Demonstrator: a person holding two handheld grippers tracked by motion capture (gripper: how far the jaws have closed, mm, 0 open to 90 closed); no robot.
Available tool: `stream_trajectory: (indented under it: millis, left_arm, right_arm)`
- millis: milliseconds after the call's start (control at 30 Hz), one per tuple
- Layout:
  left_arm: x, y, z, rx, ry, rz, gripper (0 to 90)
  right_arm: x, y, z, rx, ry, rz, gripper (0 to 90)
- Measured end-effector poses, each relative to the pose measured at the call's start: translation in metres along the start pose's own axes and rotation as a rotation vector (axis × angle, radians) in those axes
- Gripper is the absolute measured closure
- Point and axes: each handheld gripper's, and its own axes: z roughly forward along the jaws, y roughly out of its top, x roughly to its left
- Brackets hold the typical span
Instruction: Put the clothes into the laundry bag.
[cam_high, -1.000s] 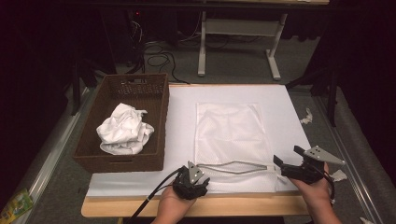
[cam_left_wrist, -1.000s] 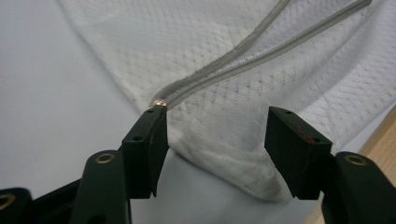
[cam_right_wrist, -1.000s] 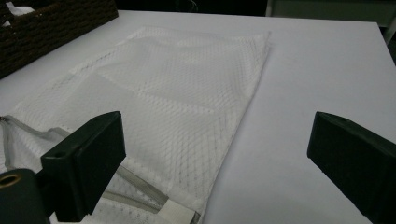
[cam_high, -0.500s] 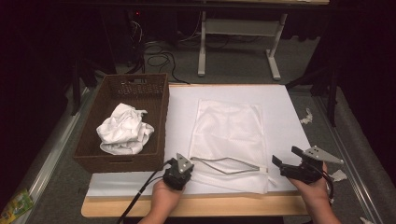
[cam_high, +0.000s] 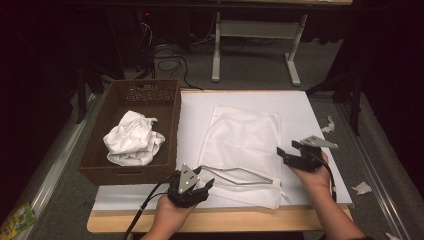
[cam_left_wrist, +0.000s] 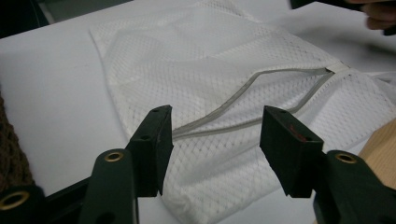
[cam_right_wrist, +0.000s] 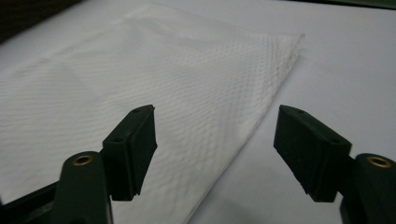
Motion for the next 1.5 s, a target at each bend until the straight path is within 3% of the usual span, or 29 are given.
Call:
stream_trajectory:
  millis: [100, 167, 233, 333, 367, 433, 500, 600, 700, 867, 967, 1033, 1100, 1200, 1267, 1300, 1400, 1500]
  left_arm:
    - [0.011, -0.003, 0.006, 0.04, -0.01, -0.053, 43.8]
    - [0.016, -0.003, 0.005, 0.013, -0.011, -0.077, 43.7]
    - [0.018, -0.001, 0.002, -0.007, -0.014, -0.078, 43.9]
    - [0.019, -0.001, 0.0, -0.017, -0.019, -0.067, 43.9]
    - [0.02, -0.001, 0.001, -0.015, -0.025, -0.072, 45.0]
    - [0.02, -0.002, 0.002, -0.01, -0.016, -0.079, 47.9]
    - [0.019, -0.002, 0.004, -0.008, -0.012, -0.083, 47.5]
    - [0.016, -0.002, 0.006, 0.006, -0.015, -0.063, 47.2]
    - [0.013, 0.001, 0.009, 0.009, 0.01, -0.034, 46.3]
    - [0.008, 0.002, 0.022, 0.027, 0.005, -0.044, 46.2]
    - [0.006, 0.003, 0.034, 0.046, 0.009, -0.038, 47.3]
    - [0.007, 0.005, 0.044, 0.066, 0.013, -0.039, 47.9]
    - [0.008, 0.006, 0.056, 0.097, 0.026, -0.044, 47.3]
    - [0.013, 0.005, 0.072, 0.141, 0.077, -0.028, 44.2]
    - [0.019, 0.004, 0.077, 0.161, 0.083, -0.055, 40.1]
    - [0.022, 0.004, 0.079, 0.172, 0.075, -0.07, 41.3]
    - [0.026, 0.002, 0.086, 0.223, 0.043, -0.118, 50.9]
    - [0.026, 0.001, 0.088, 0.225, 0.042, -0.112, 64.8]
  right_arm:
    - [-0.01, 0.012, 0.037, 0.074, -0.045, 0.025, 33.6]
    - [-0.017, 0.019, 0.055, 0.112, -0.083, 0.044, 35.7]
    - [-0.024, 0.025, 0.067, 0.126, -0.085, 0.084, 41.9]
    - [-0.026, 0.029, 0.077, 0.15, -0.102, 0.096, 49.1]
    - [-0.024, 0.03, 0.089, 0.211, -0.129, 0.05, 62.9]
    - [-0.021, 0.032, 0.09, 0.2, -0.15, 0.011, 85.2]
    - [-0.021, 0.033, 0.09, 0.214, -0.151, 0.012, 90.0]
    - [-0.025, 0.031, 0.08, 0.219, -0.161, -0.005, 90.0]
    - [-0.038, 0.021, 0.06, 0.197, -0.169, 0.008, 90.0]
    - [-0.065, -0.007, 0.021, 0.195, -0.209, 0.044, 90.0]
    - [-0.073, -0.023, 0.002, 0.189, -0.225, 0.011, 89.1]
    - [-0.075, -0.028, -0.007, 0.165, -0.219, 0.025, 78.0]
    - [-0.074, -0.03, -0.017, 0.124, -0.198, 0.039, 72.6]
    - [-0.066, -0.034, -0.034, 0.067, -0.177, 0.05, 66.5]
    - [-0.063, -0.036, -0.044, 0.038, -0.148, 0.069, 65.0]
    - [-0.06, -0.038, -0.048, 0.032, -0.146, 0.05, 64.1]
    - [-0.049, -0.042, -0.056, 0.033, -0.141, -0.001, 62.8]
    - [-0.041, -0.043, -0.063, 0.021, -0.125, -0.011, 60.1]
